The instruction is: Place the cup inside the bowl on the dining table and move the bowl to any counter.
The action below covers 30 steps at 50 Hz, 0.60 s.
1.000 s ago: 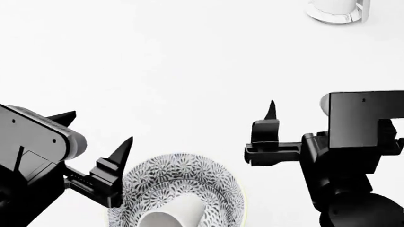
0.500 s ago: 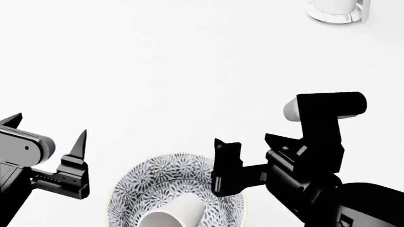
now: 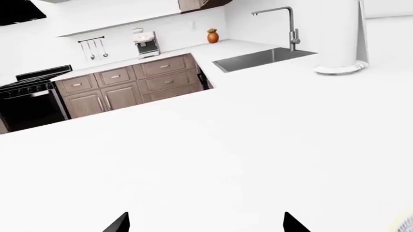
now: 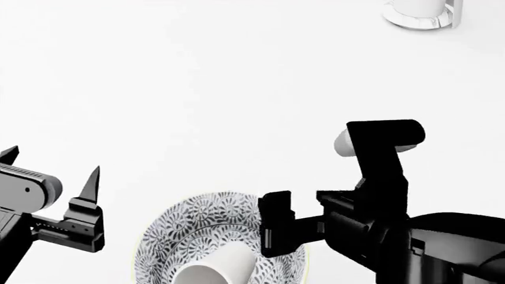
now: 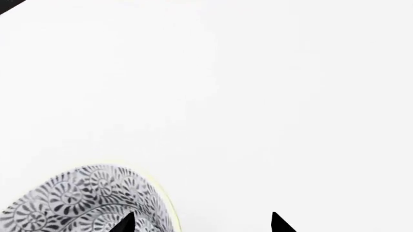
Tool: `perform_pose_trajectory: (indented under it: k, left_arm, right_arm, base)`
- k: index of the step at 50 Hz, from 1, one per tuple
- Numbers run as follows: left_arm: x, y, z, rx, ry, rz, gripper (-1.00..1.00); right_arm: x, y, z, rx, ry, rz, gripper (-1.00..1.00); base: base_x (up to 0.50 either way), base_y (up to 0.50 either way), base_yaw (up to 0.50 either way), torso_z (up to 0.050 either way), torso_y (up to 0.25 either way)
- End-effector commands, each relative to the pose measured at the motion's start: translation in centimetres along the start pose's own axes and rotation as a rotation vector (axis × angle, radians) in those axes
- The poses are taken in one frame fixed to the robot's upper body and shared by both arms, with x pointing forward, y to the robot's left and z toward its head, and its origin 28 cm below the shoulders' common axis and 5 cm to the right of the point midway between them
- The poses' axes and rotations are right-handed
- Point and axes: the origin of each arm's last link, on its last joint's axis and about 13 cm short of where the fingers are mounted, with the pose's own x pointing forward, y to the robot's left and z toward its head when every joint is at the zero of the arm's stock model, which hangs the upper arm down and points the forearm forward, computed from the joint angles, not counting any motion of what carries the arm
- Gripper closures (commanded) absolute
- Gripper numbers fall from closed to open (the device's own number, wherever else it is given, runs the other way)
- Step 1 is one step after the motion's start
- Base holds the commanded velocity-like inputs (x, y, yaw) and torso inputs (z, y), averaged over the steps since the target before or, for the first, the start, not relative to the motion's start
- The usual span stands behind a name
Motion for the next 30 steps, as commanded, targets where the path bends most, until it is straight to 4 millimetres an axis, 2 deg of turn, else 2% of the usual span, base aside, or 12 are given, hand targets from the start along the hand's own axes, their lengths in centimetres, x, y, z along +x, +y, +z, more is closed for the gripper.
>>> perform_pose_trajectory:
  k: [1,6,10,14,30]
  left_arm:
    - [-0.2,0.5,0.0,-0.007,-0.004,0.029,-1.00]
    - [-0.1,0.7,-0.1,-0.014,-0.004,0.041,-1.00]
    - [0.0,0.6,-0.1,-0.015,-0.004,0.040,-1.00]
    - [-0.1,0.7,-0.1,-0.016,-0.005,0.038,-1.00]
    - [-0.3,0.7,-0.1,-0.011,-0.001,0.033,-1.00]
  right_arm:
    - [0.2,-0.5,-0.2,0.014,0.057,0.017,-1.00]
    - [0.1,0.3,-0.4,0.000,0.085,0.079,-1.00]
    - [0.8,0.5,-0.7,-0.013,0.112,0.083,-1.00]
    - [1.4,0.5,-1.2,-0.014,0.138,0.092,-1.00]
    - [1.3,0.1,-1.3,0.013,0.121,0.081,-1.00]
  base:
    - [0.00,0.00,0.00,0.000,0.000]
    - [0.00,0.00,0.00,0.000,0.000]
    - [0.00,0.00,0.00,0.000,0.000]
    - [0.00,0.00,0.00,0.000,0.000]
    - [0.00,0.00,0.00,0.000,0.000]
